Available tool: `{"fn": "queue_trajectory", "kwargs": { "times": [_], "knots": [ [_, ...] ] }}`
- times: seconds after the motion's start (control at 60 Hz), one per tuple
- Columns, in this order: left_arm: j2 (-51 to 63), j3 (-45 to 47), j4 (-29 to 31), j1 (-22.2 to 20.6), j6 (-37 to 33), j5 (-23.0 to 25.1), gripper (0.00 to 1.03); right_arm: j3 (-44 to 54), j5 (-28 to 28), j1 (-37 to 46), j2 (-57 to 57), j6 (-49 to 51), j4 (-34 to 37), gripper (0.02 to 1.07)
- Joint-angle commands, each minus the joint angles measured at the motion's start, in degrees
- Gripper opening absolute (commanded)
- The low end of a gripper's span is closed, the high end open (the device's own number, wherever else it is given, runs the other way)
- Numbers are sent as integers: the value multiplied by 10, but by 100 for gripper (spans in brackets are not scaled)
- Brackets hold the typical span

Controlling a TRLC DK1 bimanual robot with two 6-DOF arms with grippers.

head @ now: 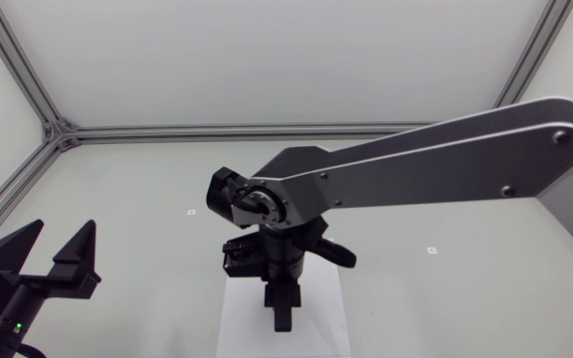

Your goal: Pick up the orange 2x2 brick with the right arm and stack it on top of the green 2x2 brick in the center

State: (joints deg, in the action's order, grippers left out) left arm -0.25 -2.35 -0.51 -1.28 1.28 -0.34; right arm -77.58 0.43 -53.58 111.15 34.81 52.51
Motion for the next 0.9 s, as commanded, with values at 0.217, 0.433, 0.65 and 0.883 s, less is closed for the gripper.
{"fn": "queue_trajectory", "kwargs": {
  "times": [0.217, 0.433, 0.65, 0.883],
  "knots": [
    [-5, 23, 9, 4, -8, 3, 99, 4, -2, 1, 23, 11, 1, 8],
    [-5, 23, 8, 4, -8, 3, 99, 6, -1, 2, 25, 11, 2, 8],
    [-5, 23, 9, 4, -8, 3, 99, 4, -1, 4, 36, 11, 11, 8],
    [-5, 23, 9, 4, -7, 3, 99, -6, -2, 21, 65, 1, 28, 8]
  ]
}}
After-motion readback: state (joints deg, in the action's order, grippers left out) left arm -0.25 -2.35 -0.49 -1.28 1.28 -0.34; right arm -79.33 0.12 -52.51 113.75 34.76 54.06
